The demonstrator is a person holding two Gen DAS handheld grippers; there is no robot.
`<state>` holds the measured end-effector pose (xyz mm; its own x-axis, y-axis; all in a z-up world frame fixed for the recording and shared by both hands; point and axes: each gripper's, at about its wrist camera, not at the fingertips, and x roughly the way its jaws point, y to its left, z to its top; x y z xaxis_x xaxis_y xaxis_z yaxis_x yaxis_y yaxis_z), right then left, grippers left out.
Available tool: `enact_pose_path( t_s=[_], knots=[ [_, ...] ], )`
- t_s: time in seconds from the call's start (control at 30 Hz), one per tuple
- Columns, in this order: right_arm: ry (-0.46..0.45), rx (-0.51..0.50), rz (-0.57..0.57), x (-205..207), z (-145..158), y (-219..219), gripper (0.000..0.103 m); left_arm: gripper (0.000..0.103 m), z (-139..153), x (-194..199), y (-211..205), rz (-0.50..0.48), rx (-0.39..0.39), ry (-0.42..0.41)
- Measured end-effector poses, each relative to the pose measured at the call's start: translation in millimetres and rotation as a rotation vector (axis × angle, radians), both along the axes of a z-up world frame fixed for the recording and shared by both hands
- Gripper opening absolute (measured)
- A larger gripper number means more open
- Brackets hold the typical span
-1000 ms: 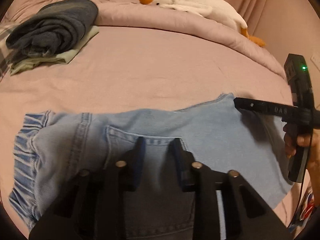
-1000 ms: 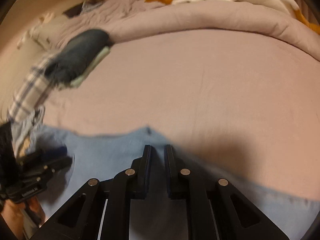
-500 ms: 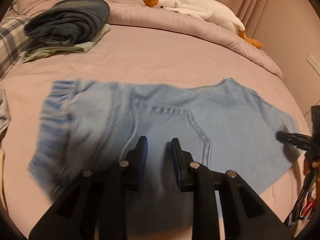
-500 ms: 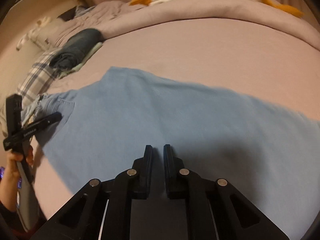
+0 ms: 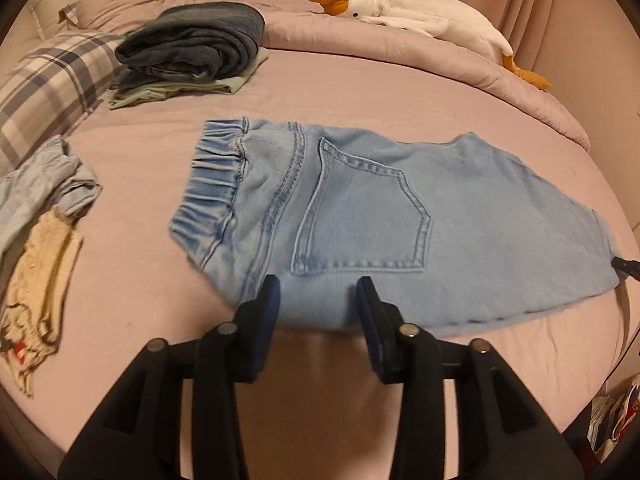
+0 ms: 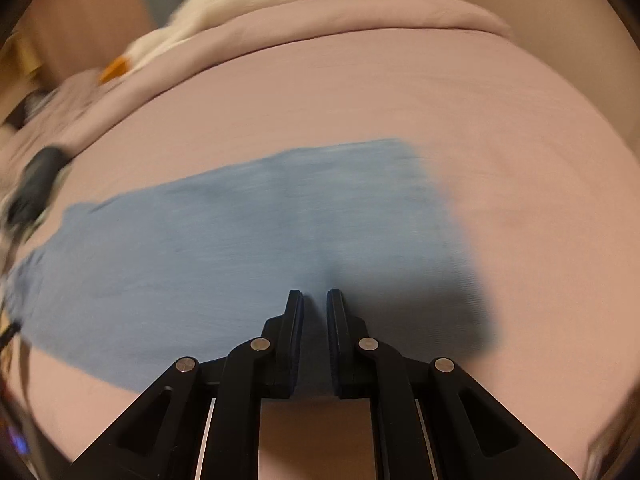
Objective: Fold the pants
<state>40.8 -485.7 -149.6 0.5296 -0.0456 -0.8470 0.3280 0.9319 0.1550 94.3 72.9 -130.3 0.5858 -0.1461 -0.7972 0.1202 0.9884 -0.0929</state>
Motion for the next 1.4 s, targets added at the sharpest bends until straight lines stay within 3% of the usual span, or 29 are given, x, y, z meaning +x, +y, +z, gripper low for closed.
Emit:
enact_pose_path(
  t_s=[0.03,0.13,0.27,0.33,0.4,0.53,0.63,0.7,0.77,0.9,1.0,1.1,1.27,1.4],
  knots=[
    [0.007,-0.027,-0.021,-2,3,-1,0.008,0.047,4,-4,-2,0.005,0.015,-0.007],
    [0.012,-0.157,-0.033,-6,15,18,0.026,0.057,14,-13,-11,-0.002,0.030,-0.034],
    [-0.139,-0.003,0.146,-3,36,72,0.032,0.068,22,-11,-43,-0.068,-0.009,-0.046],
    [-0.193,0.030,0.238,10,40,105,0.040,0.068,23,-1,-71,-0.113,-0.014,-0.041],
    [-0.226,0.083,0.320,29,36,131,0.041,0.068,22,6,-108,-0.182,-0.011,-0.047],
    [-0.222,0.111,0.390,62,15,167,0.041,0.068,10,17,-174,-0.299,0.017,-0.045],
    [-0.186,0.131,0.393,46,-4,155,0.041,0.068,-9,25,-202,-0.360,0.030,-0.006],
    [-0.143,0.105,0.340,24,-11,129,0.041,0.069,-28,31,-203,-0.361,0.059,0.063],
    [-0.163,0.157,0.290,11,-13,95,0.034,0.070,-33,29,-194,-0.380,0.023,0.036],
    [-0.168,0.153,0.021,-35,-12,1,0.034,0.070,-31,23,-169,-0.394,0.020,0.023],
    [-0.237,0.268,-0.169,-76,-4,-53,0.034,0.069,-28,24,-157,-0.367,0.019,0.039],
    [-0.240,0.218,-0.283,-104,6,-64,0.052,0.069,-22,28,-162,-0.330,-0.012,0.039],
    [-0.265,0.386,-0.246,-109,-8,-52,0.052,0.069,-12,30,-202,-0.401,-0.189,0.077],
    [-0.243,0.361,-0.269,-92,-15,-47,0.052,0.069,-10,34,-249,-0.469,-0.316,0.132]
  ],
)
